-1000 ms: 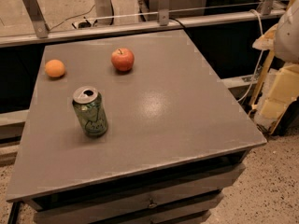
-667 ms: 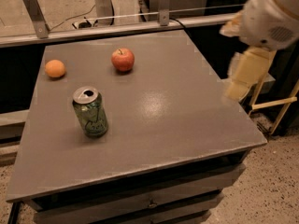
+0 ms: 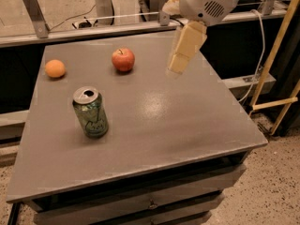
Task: Knock green can over
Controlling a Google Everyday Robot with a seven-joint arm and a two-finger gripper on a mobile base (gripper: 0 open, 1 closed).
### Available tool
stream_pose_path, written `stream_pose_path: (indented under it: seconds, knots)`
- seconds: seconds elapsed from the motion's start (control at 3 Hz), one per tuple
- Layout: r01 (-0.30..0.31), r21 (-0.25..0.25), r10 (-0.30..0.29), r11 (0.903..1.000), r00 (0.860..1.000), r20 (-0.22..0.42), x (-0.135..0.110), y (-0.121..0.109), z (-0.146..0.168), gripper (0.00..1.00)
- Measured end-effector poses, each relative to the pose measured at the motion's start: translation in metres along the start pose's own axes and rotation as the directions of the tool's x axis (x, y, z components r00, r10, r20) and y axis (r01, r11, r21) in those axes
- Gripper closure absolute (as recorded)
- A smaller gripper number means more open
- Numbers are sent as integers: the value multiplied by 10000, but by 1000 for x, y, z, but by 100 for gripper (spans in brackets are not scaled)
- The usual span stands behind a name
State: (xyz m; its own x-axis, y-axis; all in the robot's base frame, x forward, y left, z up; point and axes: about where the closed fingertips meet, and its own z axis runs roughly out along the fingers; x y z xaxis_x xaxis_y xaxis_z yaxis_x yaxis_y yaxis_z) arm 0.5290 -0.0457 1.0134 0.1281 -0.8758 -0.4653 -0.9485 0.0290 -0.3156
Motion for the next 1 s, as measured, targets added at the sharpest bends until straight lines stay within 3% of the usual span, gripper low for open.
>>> stream_pose_path:
  seconds: [0.33, 0.67, 1.0]
  knots:
    - [122, -416, -96, 9991, 9981, 613, -5, 12, 17, 0]
    - [572, -1381, -220, 9888, 9696, 2438, -25, 51, 64, 0]
    - [889, -2081, 40, 9741, 9127, 4086, -54, 90, 109, 0]
